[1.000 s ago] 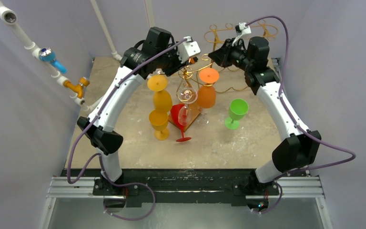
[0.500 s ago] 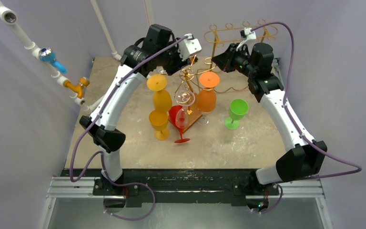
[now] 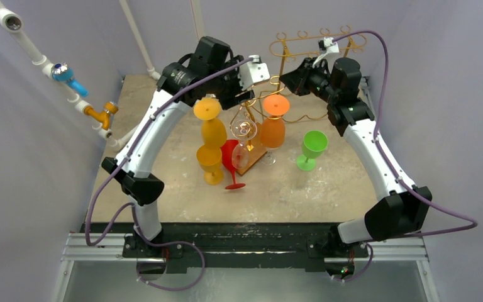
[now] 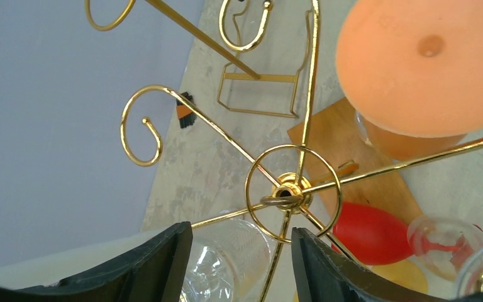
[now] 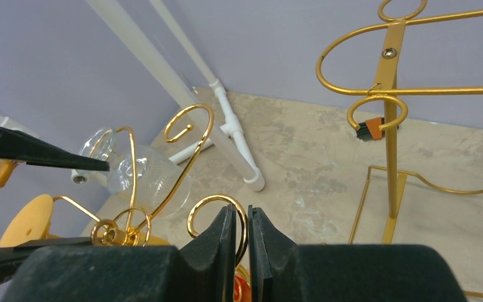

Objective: Place the wine glass upside down on the wine glass rack

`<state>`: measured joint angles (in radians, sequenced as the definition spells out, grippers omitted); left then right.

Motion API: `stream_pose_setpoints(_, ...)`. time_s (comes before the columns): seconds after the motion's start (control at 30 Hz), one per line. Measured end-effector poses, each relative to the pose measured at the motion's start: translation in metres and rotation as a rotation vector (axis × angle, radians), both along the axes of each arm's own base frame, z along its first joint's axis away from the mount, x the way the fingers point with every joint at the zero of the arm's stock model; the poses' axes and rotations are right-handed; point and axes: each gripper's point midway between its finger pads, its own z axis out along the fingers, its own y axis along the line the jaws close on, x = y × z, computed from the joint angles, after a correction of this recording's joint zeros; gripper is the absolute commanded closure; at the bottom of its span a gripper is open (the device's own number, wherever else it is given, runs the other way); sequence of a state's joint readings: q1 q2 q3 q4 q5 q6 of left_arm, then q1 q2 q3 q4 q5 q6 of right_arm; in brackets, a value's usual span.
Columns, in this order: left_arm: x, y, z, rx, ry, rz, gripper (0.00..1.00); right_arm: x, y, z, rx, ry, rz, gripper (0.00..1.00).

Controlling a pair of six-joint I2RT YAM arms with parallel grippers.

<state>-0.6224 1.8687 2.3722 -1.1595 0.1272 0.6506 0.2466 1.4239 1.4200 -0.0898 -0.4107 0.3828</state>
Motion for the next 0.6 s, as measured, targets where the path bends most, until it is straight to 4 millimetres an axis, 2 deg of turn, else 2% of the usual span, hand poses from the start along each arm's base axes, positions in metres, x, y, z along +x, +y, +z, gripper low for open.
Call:
stream_pose_setpoints(0.2,-0.014,0.002,-0.005,0.047,0.009,-0.035,0.41,0.000,0.000,0.000,0.000,0.000,-0.001,1.00)
stream_pose_setpoints(0.37,-0.013,0.004,-0.015,0.096,0.009,-0.038,0.43,0.000,0.000,0.000,-0.001,0.000,-0.001,1.00)
stream_pose_setpoints(0.6,-0.004,0.006,-0.019,0.134,-0.034,-0.024,0.49,0.001,-0.001,0.000,-0.001,0.001,-0.005,1.00)
